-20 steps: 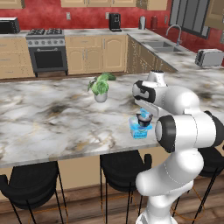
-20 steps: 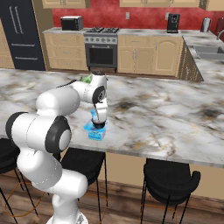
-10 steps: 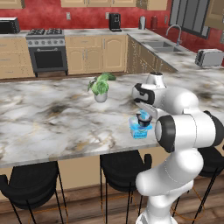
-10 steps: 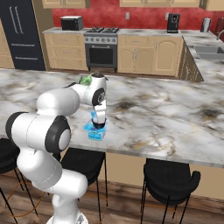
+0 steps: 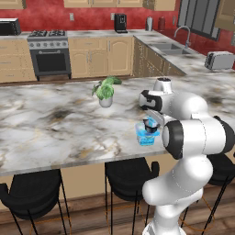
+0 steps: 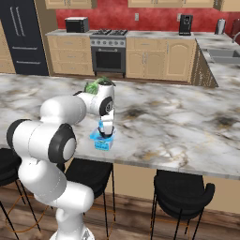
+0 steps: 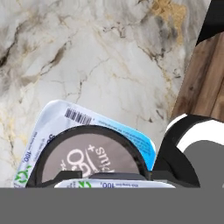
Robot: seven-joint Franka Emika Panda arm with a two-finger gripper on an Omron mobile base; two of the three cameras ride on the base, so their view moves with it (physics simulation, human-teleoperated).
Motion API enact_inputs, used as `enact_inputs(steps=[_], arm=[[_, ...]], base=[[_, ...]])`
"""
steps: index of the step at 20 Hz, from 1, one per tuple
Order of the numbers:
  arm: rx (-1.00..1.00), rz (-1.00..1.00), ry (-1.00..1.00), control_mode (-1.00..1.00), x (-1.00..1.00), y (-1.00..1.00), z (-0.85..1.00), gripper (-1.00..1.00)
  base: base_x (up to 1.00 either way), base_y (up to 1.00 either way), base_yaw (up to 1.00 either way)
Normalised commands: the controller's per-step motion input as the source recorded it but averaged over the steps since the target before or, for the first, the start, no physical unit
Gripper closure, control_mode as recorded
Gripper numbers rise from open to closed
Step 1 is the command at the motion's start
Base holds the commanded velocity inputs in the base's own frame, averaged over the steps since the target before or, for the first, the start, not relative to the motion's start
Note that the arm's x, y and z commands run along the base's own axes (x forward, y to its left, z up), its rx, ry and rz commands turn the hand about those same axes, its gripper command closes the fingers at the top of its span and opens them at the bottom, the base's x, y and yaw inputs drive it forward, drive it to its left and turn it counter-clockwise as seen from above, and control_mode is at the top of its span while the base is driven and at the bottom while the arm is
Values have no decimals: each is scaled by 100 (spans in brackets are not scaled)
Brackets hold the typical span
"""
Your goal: Stack the yogurt containers by placing the smaller containers on top of the larger containers.
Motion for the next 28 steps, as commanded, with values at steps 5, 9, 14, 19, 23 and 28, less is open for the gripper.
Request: enact_inputs(steps=[5,9,14,19,23,28], arm=[[-1,-7,0,-100,0,0,-4,100],[0,-7,-4,-100,0,0,0,100],[0,-7,-1,-100,0,0,0,100],[0,-7,-3,-100,0,0,0,-100],[0,-8,-5,-100,0,0,2,-100],[0,-7,-10,-100,-2,0,25,-100]], base=[[0,0,0],[0,0,0],[0,0,0],[0,0,0],[0,0,0],[0,0,0]])
